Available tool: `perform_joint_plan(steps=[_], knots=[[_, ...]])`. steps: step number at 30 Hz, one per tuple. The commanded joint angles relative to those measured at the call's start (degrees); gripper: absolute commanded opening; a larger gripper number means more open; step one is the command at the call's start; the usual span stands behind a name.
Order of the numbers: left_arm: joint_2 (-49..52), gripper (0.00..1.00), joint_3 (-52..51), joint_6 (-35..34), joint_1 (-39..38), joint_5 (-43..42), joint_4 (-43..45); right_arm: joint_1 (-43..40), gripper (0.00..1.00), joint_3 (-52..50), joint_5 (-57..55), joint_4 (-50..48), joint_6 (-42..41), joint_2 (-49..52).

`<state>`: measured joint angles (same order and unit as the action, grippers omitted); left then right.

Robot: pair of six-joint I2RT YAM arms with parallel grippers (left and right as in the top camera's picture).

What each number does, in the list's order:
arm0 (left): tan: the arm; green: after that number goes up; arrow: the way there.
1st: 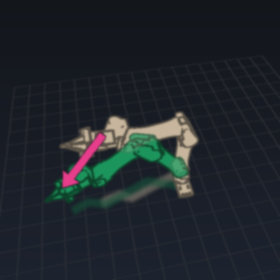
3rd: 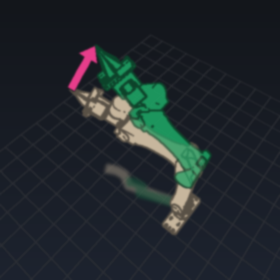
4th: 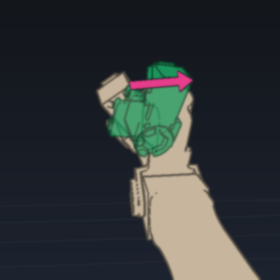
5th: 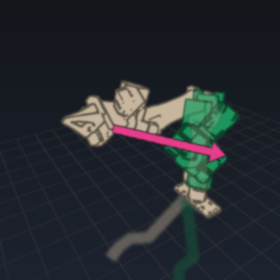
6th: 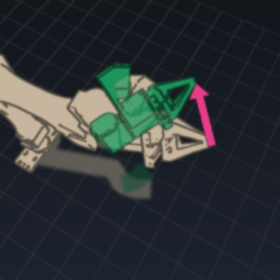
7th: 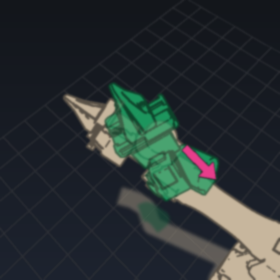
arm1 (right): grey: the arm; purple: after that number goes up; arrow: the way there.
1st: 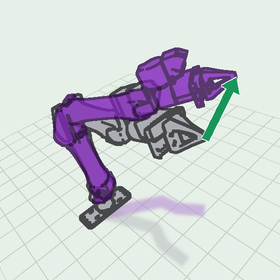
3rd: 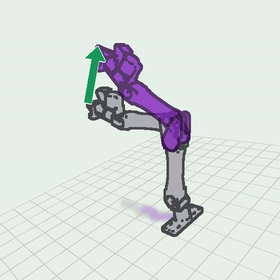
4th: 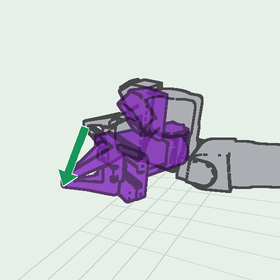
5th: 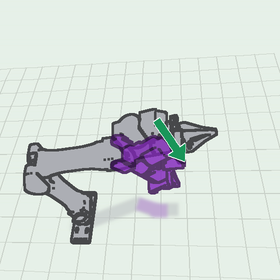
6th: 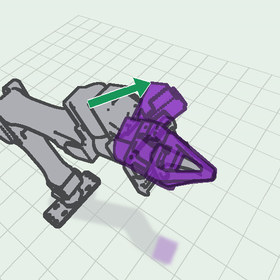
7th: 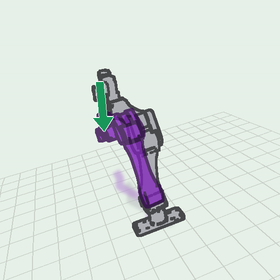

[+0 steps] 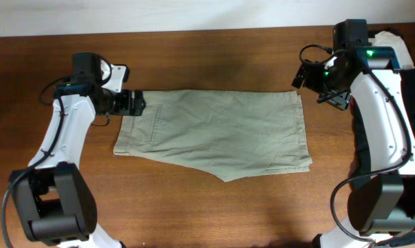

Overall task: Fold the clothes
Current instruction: 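Reach the left gripper to the shorts' left leg edge and grasp it, then lift the left edge with the left gripper and fold it rightward over the shorts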

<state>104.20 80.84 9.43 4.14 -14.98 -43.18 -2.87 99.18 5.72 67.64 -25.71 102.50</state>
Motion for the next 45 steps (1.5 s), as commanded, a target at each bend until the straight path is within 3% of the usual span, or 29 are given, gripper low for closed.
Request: perform_joint_plan(steps=[1, 9, 15, 18, 19, 22, 25, 28, 31, 35, 36, 39, 42, 45], knots=[[5.9, 0.99, 1.0, 0.8, 4.7, 6.0, 0.3, -0.2, 0.99, 0.1, 0.1, 0.1, 0.0, -0.1], [17.4, 0.99, 1.0, 9.5, 6.8, -9.4, -1.4, -0.2, 0.99, 0.1, 0.1, 0.1, 0.0, -0.1], [17.8, 0.98, -0.4, 9.8, 6.5, -10.4, -5.6, -0.2, 0.99, 0.1, 0.1, 0.1, 0.0, -0.1], [17.8, 0.71, -1.6, 9.8, 5.6, -10.4, -5.3, -0.2, 0.99, 0.1, 0.1, 0.1, 0.0, -0.1], [17.8, 0.49, -1.6, 9.7, 5.4, -10.4, -5.3, -0.2, 0.99, 0.1, 0.1, 0.1, 0.0, -0.1], [17.8, 0.45, -1.6, 9.7, 5.4, -16.3, -5.6, -0.2, 0.99, 0.1, 0.1, 0.1, -0.1, -0.1], [17.8, 0.02, -1.6, 9.7, 4.5, -17.2, -5.7, -0.2, 0.99, 0.1, 0.1, 0.1, 0.0, -0.1], [17.8, 0.0, -1.6, 8.0, 4.4, -13.2, -5.7, -0.2, 0.99, 0.1, 0.1, 0.1, 0.0, -0.1], [17.8, 0.0, 1.1, -4.0, 6.4, 3.2, -7.6, -0.2, 0.99, 0.1, 0.1, 0.1, 0.0, -0.1], [17.7, 0.0, 22.2, -12.5, 6.8, 19.3, -25.9, -0.2, 0.99, 0.1, 0.1, 0.1, 0.0, -0.1], [17.7, 0.0, 29.9, -16.1, 6.8, 20.7, -32.5, -0.2, 0.99, 0.1, 0.1, 0.1, 0.0, -0.1], [17.7, 0.0, 40.7, -16.3, 5.1, 20.6, -40.7, -0.2, 0.99, 0.1, 0.1, 0.1, 0.0, -0.1], [17.6, 0.0, 50.2, -16.3, -4.2, 19.8, -49.4, -0.2, 0.99, 0.1, 0.1, 0.1, 0.0, -0.1], [17.6, 0.0, 50.4, -16.3, -15.0, 19.4, -49.9, -0.2, 0.99, 0.1, 0.1, 0.1, 0.0, -0.1]])
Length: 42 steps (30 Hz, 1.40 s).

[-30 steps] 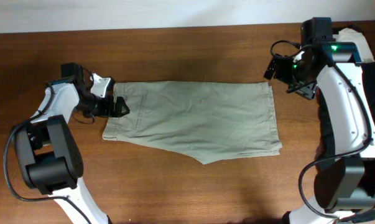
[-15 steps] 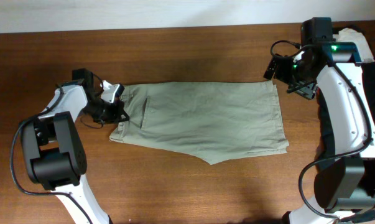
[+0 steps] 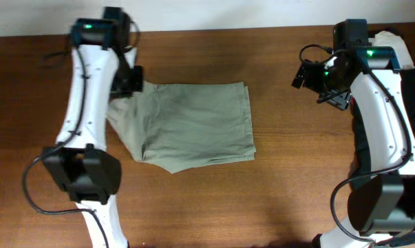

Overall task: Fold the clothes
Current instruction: 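Lift the left edge with the left gripper and fold it rightward over the shorts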

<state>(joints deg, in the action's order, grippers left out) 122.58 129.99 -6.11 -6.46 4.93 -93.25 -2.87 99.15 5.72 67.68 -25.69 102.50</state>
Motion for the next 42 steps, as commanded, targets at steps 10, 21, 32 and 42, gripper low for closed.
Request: perform_joint_plan(steps=[10, 21, 32, 42], knots=[[-0.7, 0.0, 13.0, -0.7, -12.2, -3.8, -3.4, -0.2, 0.99, 0.1, 0.1, 0.0, -0.1, -0.1], [-0.7, 0.0, -1.3, -0.7, -16.1, -8.2, 7.2, -0.2, 0.99, 0.1, 0.1, 0.0, -0.1, -0.1], [-1.1, 0.0, 4.0, 0.1, -24.7, -10.1, 10.0, -0.2, 0.99, 0.1, 0.1, 0.0, -0.1, -0.1], [-1.0, 0.0, 5.5, -5.8, -15.5, 10.9, -3.5, -0.2, 0.99, 0.1, 0.1, 0.0, -0.1, -0.1]])
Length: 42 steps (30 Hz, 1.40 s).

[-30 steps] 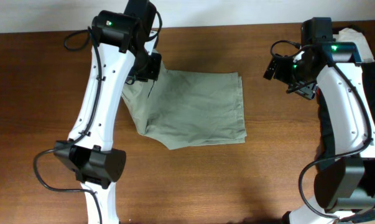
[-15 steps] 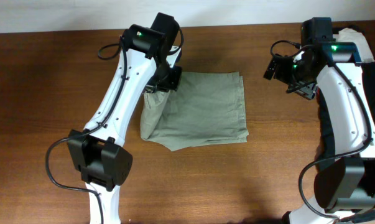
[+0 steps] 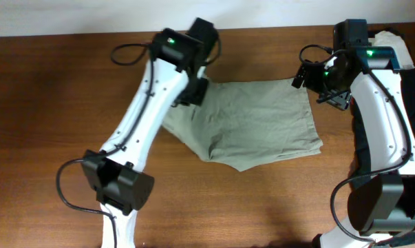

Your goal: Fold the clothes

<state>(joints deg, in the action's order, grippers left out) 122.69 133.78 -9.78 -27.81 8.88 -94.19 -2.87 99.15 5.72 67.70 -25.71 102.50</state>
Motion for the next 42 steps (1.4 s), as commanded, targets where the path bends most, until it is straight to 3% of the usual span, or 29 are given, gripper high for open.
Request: perform_joint_plan(steps=[1, 7, 10, 14, 15, 17, 22, 25, 28, 42], knots=[[-2.1, 0.0, 1.7, -2.2, 7.8, 7.0, -2.5, -0.2, 0.99, 0.1, 0.1, 0.0, 0.0, -0.1], [-10.9, 0.0, 1.7, 1.5, 18.7, 8.4, -2.5, -0.2, 0.99, 0.1, 0.4, -3.4, -0.3, -0.1], [-11.2, 0.0, 1.7, 1.7, 18.3, 0.6, -1.0, 0.3, 0.99, 0.0, 2.9, -2.5, -0.2, 0.0], [-11.1, 0.0, 1.7, 1.7, 11.8, -6.8, 4.0, 3.3, 0.97, -4.9, 2.7, -6.4, 2.8, 2.4], [-10.5, 0.0, 1.3, 1.7, 8.9, -6.8, 6.1, 4.6, 0.8, -7.0, 2.9, -8.1, 3.0, 4.3], [-8.9, 0.0, 1.3, 1.7, 5.9, -6.8, 7.5, 6.6, 0.66, -8.7, 2.9, -9.7, 3.3, 7.0], [0.4, 0.0, 1.3, 0.0, 1.6, -7.1, 9.2, 10.8, 0.61, -9.2, 2.9, -12.9, 3.2, 12.0], [4.7, 0.0, 1.3, 0.0, 1.0, -12.4, 12.5, 11.2, 0.47, -10.3, 2.9, -14.7, 3.2, 13.6], [8.3, 0.0, 1.3, -3.0, 0.2, -14.1, 18.6, 11.2, 0.27, -10.4, 3.3, -15.5, 3.2, 16.9], [17.3, 0.02, 1.2, -5.6, -5.4, -14.3, 22.2, 11.1, 0.26, -10.4, 4.8, -16.1, 3.2, 17.9]])
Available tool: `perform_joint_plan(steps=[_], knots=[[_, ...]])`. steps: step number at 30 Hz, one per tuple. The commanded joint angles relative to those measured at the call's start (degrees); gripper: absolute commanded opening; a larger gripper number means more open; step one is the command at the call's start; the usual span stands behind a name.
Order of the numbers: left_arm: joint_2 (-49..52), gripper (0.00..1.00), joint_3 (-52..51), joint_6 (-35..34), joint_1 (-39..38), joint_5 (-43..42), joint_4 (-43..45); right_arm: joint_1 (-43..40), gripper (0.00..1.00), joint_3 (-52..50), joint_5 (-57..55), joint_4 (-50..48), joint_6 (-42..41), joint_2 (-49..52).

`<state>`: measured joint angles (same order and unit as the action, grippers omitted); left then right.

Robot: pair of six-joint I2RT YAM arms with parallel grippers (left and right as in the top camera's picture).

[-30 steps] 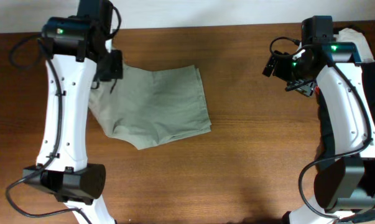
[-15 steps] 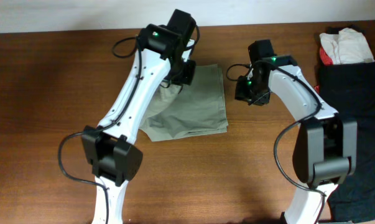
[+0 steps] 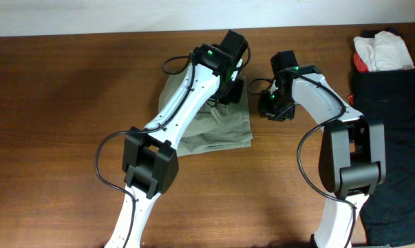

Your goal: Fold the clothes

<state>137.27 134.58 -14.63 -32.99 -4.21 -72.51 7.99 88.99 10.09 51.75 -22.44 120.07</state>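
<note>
The khaki shorts [image 3: 214,127] lie folded into a compact stack at the table's middle, with wrinkles near their top right. My left arm reaches across them from the lower left. The left gripper [image 3: 232,88] sits on the stack's upper right corner and is shut on the fabric bunched there. My right gripper [image 3: 267,105] is low, just off the stack's right edge and pointing toward it. Its fingers are too dark and small to tell how they stand.
A black cloth [image 3: 393,124] covers the right end of the wooden table [image 3: 56,138]. A white and red bundle of clothes [image 3: 379,49] lies at the back right corner. The white wall edge runs along the back.
The left gripper has moved right, and the shorts now lie narrower and more compact. The right gripper has come from the back right down to the stack's right edge.
The shorts lay spread flat, the left gripper at their left end and the right gripper near their back right corner. The left gripper's end then stood farther right at each moment, the cloth shifting and doubling over. Now the shorts are a compact stack with both grippers at their right side.
</note>
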Motion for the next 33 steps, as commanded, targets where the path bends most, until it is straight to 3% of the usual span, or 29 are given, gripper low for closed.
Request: perform_joint_plan(steps=[1, 4, 5, 8, 12, 15, 21, 26, 31, 33], knots=[[3.1, 0.2, 0.4, -0.8, -0.2, -1.2, 0.9, 0.3, 0.26, -0.3, 0.5, -0.2, -0.1, 0.3], [3.2, 0.26, 0.4, -0.8, -0.2, -1.2, 2.4, -0.2, 0.26, -0.3, 0.5, -0.4, -0.1, 0.3], [3.2, 0.49, 0.4, -0.7, -0.2, -1.1, 3.1, -1.0, 0.26, -0.3, 0.5, -0.2, -0.1, 0.2], [3.2, 0.5, 0.5, -0.7, 0.2, -1.0, 3.7, -5.1, 0.27, 1.7, 3.4, 3.0, 0.0, -0.5], [2.2, 0.5, 3.1, -0.6, 7.5, -0.3, -4.7, -8.3, 0.27, 6.3, 19.3, 7.0, 8.7, -3.2], [2.4, 0.38, 1.8, 1.0, 15.0, -0.8, -9.6, -5.2, 0.04, 6.4, 30.5, 6.7, 12.8, -3.6], [2.4, 0.36, -7.7, 1.4, 18.3, -2.5, -8.2, 7.1, 0.04, 6.4, 29.0, 0.2, 12.4, -0.1], [2.4, 0.36, -14.6, 2.9, 18.9, -1.5, -3.0, 5.6, 0.04, 6.1, 19.9, 3.9, 10.0, 8.9], [2.4, 0.36, -16.7, 2.9, 20.9, 8.7, -1.8, 4.3, 0.04, 6.1, 3.2, 10.4, 9.9, 9.5], [2.4, 0.36, -16.7, 2.9, 21.7, 9.1, -2.1, 4.3, 0.04, 6.2, -0.7, 12.0, 8.4, 9.5]])
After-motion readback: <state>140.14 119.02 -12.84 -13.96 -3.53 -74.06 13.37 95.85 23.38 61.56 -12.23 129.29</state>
